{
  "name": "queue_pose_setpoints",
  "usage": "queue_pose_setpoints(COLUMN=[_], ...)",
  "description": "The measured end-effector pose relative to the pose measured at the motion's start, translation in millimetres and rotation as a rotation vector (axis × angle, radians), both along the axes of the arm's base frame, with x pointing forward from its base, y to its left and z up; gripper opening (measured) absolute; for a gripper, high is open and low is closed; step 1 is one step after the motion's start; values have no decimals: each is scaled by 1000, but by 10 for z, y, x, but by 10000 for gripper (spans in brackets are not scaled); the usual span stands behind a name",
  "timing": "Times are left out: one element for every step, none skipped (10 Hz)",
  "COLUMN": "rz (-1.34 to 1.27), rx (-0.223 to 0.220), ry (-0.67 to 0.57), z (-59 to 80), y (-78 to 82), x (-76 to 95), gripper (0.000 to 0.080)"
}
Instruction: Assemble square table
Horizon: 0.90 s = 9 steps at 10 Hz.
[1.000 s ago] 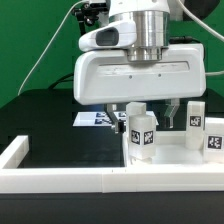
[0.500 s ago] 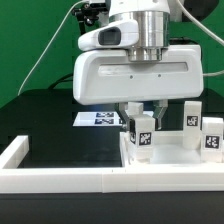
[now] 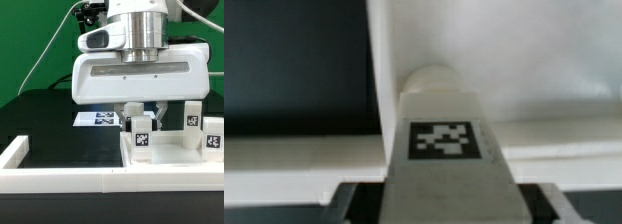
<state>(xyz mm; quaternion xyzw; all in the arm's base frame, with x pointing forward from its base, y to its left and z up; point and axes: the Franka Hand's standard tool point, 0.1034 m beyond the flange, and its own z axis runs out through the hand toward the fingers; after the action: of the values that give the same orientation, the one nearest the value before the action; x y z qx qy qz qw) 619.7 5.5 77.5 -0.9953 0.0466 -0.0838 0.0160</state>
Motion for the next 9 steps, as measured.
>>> queue_pose_setpoints(rz=[-143,-235,-404,-552,-666,-761,-845,-906,-941], rx=[20,35,62,79,90,107,120,128,139], ry=[3,7,19,37,41,44,45,47,49], z=[0,-2,-10,-13,-18,-19,-20,-18,-19], y=[-3,-4,-3,10,10,5,0,-4,-7], x=[-3,-6,-18,-33,-28,-21,-20,-21,-22], gripper=[290,290,290,290,290,290,291,291,291])
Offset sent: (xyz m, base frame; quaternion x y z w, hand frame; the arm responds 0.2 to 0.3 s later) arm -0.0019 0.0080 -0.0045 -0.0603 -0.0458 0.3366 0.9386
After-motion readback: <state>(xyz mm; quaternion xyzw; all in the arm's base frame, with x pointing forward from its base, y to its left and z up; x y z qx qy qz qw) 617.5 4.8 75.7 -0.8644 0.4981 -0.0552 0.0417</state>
